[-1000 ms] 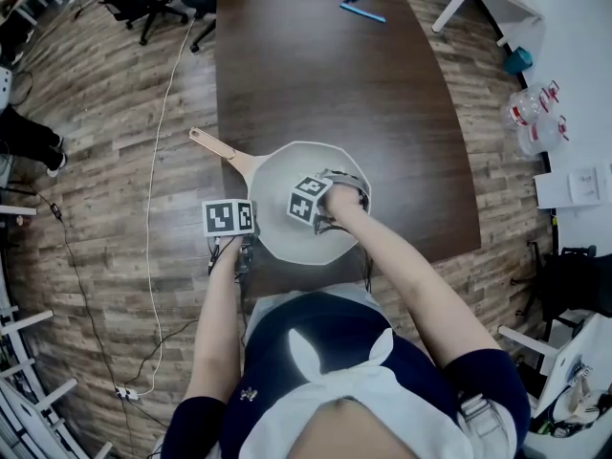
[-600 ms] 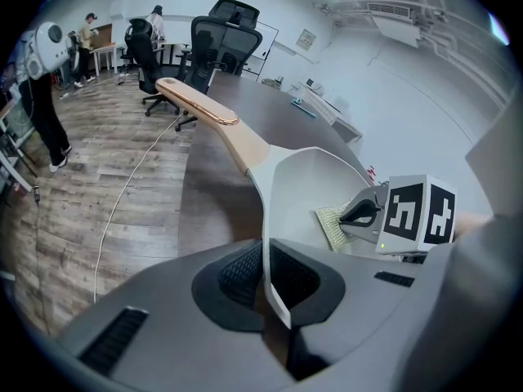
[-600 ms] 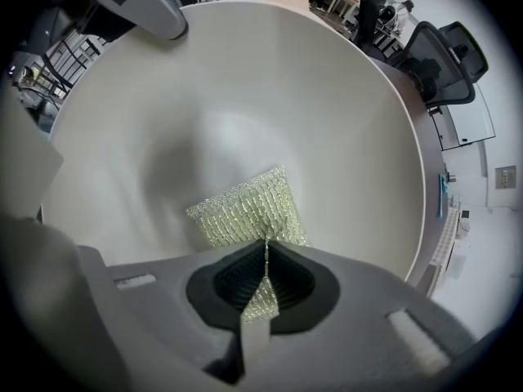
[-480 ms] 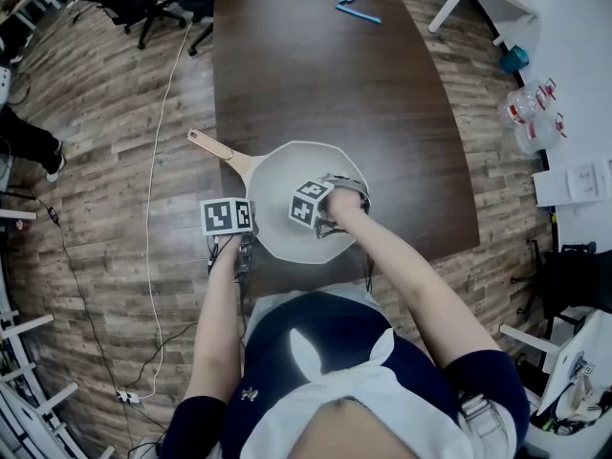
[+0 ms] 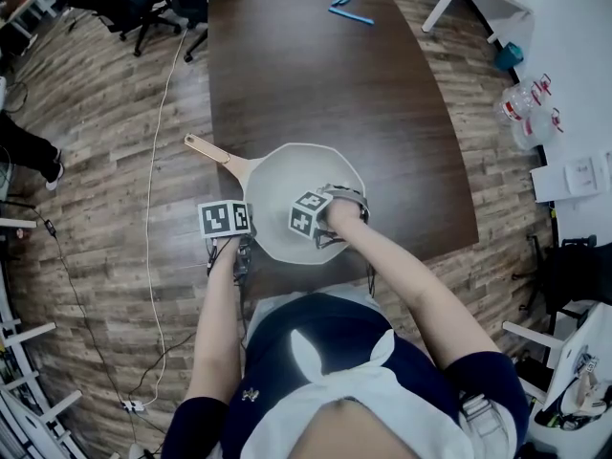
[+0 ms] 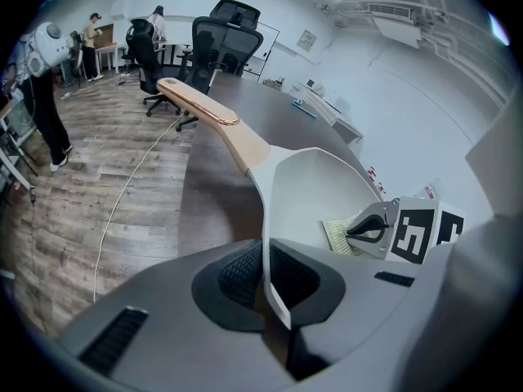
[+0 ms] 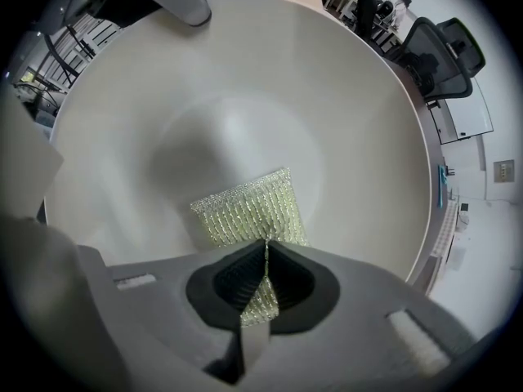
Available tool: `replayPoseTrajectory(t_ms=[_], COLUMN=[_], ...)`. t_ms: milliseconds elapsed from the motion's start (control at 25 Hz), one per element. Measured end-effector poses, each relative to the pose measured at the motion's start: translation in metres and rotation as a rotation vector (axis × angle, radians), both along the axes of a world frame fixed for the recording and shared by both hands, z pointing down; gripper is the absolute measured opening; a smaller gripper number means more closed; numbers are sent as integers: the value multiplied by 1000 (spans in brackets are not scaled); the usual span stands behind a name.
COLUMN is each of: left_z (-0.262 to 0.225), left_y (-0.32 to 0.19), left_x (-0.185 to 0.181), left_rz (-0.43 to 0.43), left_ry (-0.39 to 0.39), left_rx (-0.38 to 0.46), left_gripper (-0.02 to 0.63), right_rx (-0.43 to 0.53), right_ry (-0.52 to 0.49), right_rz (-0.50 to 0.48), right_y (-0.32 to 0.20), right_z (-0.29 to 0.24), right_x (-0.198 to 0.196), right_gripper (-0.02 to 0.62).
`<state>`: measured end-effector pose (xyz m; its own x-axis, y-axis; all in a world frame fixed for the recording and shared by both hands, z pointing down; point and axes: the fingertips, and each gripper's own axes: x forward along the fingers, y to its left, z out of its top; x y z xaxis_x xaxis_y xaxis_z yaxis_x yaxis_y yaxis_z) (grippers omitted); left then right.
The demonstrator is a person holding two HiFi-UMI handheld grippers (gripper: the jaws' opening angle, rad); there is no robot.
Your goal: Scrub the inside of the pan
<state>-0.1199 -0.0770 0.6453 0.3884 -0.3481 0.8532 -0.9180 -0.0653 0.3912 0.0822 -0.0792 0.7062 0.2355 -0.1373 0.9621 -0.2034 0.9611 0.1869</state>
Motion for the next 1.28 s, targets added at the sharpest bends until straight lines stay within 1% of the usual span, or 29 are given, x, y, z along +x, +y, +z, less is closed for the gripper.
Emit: replayPoseTrajectory(t_ms=[200, 360, 560, 1000, 1160, 1280], left_z=[-1, 0, 1, 1, 1, 0], left_y=[0, 0, 1, 0, 0, -2], left_x=[1, 0, 3, 2, 1, 2], left_rz=[2, 3, 6, 14, 17, 18], left_ry=[-2, -2, -2, 3, 0, 0], left_rx=[3, 2, 4, 6, 6, 8], left_gripper=[17, 17, 17, 17, 17, 17], right_rx=[-16, -23, -55, -108, -135, -151], right_ry=[3, -17, -36, -56, -103, -165], right_rz=[12, 36, 52, 45, 87, 109], right_y=[10, 16, 30, 53, 61, 65], right_z=[-1, -1, -1, -3, -5, -7], right_x=[3, 3, 4, -6, -12, -20], right_gripper=[8, 8, 9, 8, 8, 8])
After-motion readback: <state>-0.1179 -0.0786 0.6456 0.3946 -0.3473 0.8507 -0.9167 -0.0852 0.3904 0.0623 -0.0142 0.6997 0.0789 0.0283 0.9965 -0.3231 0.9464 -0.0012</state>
